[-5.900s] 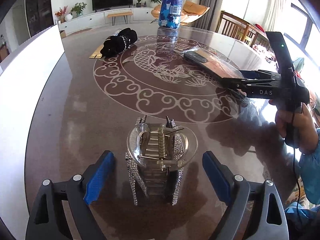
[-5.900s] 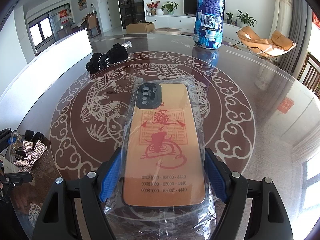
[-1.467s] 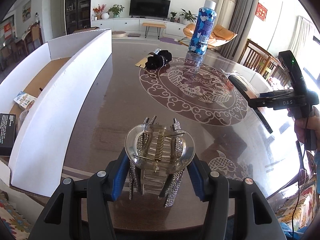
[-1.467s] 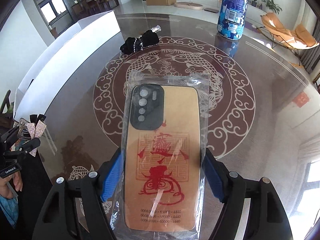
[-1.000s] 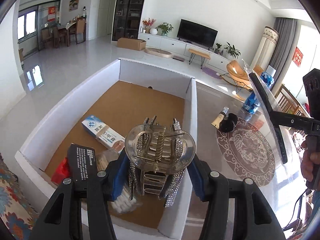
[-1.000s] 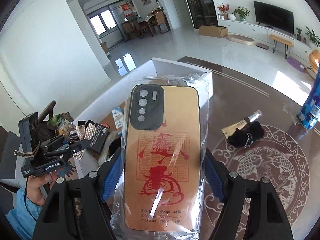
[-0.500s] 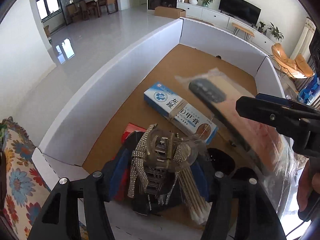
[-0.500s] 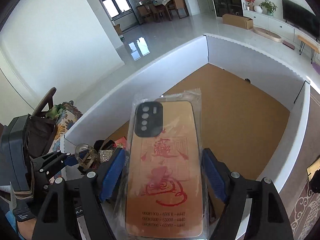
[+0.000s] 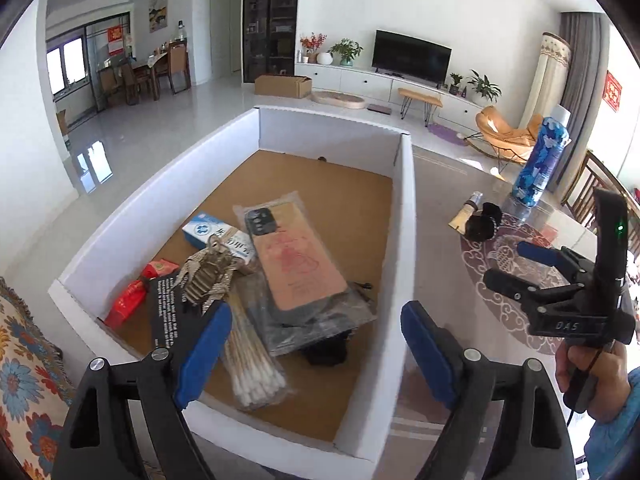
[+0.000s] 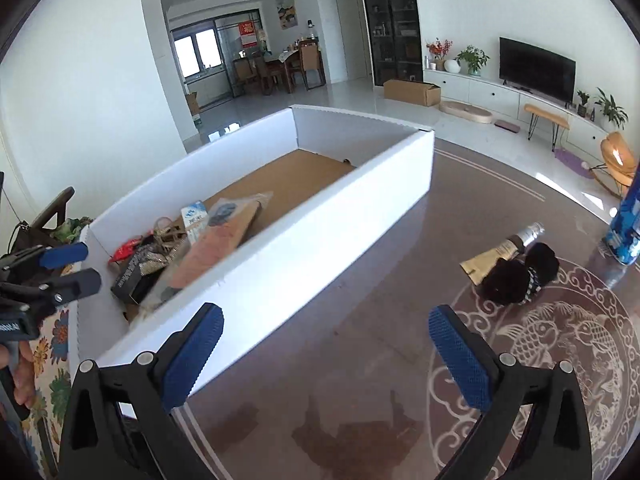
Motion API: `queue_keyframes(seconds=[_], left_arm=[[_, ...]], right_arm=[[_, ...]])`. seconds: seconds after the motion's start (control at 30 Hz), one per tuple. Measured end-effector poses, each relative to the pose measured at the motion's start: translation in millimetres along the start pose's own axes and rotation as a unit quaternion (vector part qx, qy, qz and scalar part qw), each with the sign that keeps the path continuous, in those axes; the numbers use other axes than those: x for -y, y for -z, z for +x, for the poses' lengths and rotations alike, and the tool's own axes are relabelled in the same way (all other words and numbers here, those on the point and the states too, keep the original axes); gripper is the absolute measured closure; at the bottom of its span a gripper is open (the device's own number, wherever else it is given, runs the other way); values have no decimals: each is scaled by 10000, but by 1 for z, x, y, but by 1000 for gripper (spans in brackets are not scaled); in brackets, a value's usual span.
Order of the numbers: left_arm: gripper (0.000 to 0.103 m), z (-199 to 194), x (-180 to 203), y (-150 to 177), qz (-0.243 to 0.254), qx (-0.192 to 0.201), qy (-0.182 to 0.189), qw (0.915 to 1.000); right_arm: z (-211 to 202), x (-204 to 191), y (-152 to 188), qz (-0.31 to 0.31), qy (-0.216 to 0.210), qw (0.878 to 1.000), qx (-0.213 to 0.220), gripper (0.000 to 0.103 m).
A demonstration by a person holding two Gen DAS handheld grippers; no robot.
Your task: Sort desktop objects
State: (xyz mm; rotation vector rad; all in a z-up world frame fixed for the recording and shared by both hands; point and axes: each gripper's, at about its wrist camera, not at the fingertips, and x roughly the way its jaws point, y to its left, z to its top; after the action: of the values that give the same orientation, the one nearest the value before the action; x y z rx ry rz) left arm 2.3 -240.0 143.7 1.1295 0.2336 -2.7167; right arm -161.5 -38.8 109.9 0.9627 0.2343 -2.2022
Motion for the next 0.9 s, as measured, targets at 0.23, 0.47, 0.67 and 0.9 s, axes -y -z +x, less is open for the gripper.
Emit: queue_keyframes(seconds=[0.23,0.47,0.67,0.9], left_arm=[[0,25,127,46,724,-277,797,9938],[0,111,197,87,1158,-987,898,9843],[0,141,223,75,1451,-902,701,9828],[0,169,238,46,1657,-807,907,9787]], right_arm=[[-30,118,116,277,1378,9880,-645,0],[-65,166,156,1105,1549,9807,-455,0],[-57,167,154,1235,1760,9740,-707,0],[-57,165,155,1204,1776,9740,-721,0]])
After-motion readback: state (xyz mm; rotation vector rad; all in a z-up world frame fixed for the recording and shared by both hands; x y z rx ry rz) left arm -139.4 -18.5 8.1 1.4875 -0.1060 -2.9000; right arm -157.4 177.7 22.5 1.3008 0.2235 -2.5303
